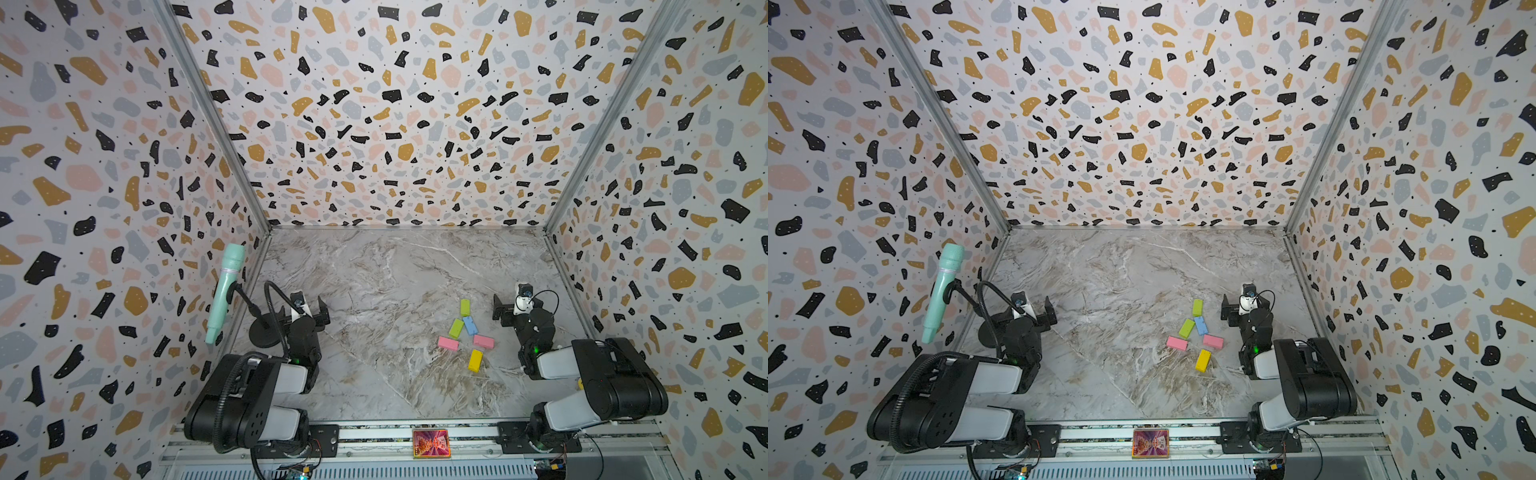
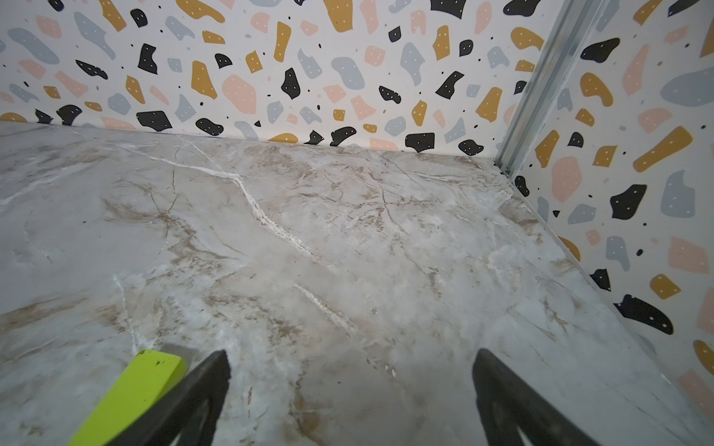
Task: Assemble the letter t with building blocks
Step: Pick up the building block from the center of the board.
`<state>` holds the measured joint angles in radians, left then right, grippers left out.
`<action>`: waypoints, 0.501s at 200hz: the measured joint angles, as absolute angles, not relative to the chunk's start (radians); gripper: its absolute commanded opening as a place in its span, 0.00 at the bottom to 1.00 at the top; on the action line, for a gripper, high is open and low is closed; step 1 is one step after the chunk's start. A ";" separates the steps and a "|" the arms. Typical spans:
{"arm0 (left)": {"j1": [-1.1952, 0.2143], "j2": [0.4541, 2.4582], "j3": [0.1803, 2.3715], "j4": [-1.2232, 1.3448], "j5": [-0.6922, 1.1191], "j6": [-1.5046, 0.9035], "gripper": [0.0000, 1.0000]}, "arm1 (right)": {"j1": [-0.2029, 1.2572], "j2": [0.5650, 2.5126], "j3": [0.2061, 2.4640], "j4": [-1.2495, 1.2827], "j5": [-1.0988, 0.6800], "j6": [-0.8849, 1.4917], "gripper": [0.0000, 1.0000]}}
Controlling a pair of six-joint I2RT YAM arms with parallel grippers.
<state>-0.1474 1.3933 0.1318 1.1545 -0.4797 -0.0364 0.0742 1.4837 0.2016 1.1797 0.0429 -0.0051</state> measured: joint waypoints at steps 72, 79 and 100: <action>-0.148 1.116 0.310 0.821 -0.481 -0.067 0.99 | 0.119 1.227 0.448 0.692 0.108 0.044 1.00; -0.150 1.096 0.337 0.776 -0.481 -0.078 0.99 | 0.135 1.219 0.494 0.617 0.119 0.050 1.00; -0.180 1.048 0.410 0.631 -0.481 -0.098 1.00 | 0.194 1.223 0.645 0.376 0.131 0.078 0.98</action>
<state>-0.1799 1.0485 0.4095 0.6312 -0.4812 -0.0982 0.1936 1.2232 0.6453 0.3756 0.1310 0.0780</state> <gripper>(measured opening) 0.995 0.984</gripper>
